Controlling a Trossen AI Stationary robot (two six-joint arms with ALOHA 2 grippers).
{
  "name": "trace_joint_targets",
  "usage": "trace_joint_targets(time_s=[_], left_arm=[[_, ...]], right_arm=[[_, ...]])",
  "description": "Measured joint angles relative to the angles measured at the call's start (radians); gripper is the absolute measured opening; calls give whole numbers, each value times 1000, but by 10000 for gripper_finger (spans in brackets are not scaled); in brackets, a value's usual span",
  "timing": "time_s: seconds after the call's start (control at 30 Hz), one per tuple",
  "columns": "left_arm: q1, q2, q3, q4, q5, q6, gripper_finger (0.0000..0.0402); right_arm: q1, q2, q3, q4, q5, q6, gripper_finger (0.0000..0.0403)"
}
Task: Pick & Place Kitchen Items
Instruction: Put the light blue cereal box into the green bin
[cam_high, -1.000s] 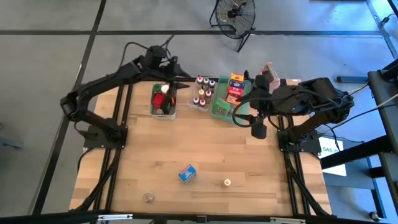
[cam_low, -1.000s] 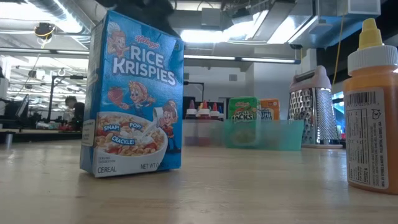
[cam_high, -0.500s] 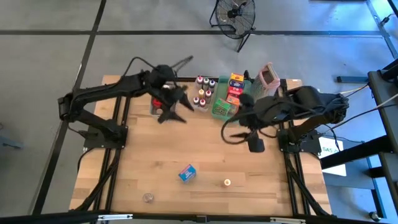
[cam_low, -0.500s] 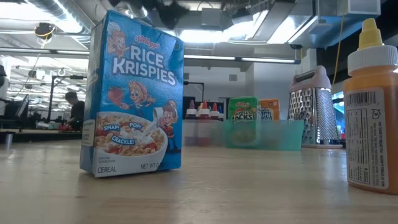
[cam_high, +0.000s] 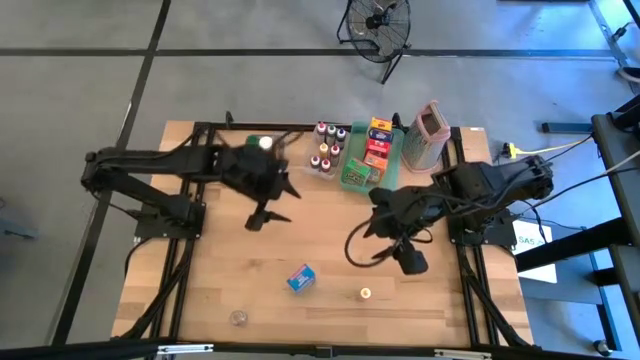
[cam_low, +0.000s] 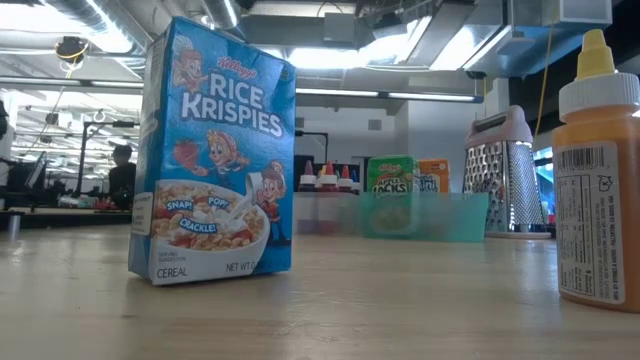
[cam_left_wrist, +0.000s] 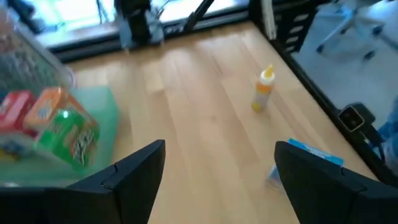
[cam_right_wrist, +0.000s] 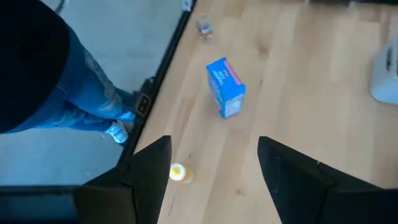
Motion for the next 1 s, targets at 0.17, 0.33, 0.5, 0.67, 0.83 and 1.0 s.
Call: trace_joint_targets(time_s=[0.17,0.33,0.5,0.67,0.83,1.0], left_arm=[[-130,-23,0,-70,-131,-140,298],[-190,6,0,-112,-174,-246,297],[-193,18,0,-153,-133,-263,298],[-165,0,0,-218,-170,-257,297],[-159,-24,0,-357,-176,-314,299],[-222,-39,0,-494,-176,-375,297]], right_arm=[[30,-1,-34,51,1,-2,241],[49,-1,-56,98,1,-6,241],[69,-1,-83,163,4,-9,241],[105,-1,-121,218,24,8,241],[115,-1,-159,289,126,81,241],[114,15,-190,370,141,95,240]])
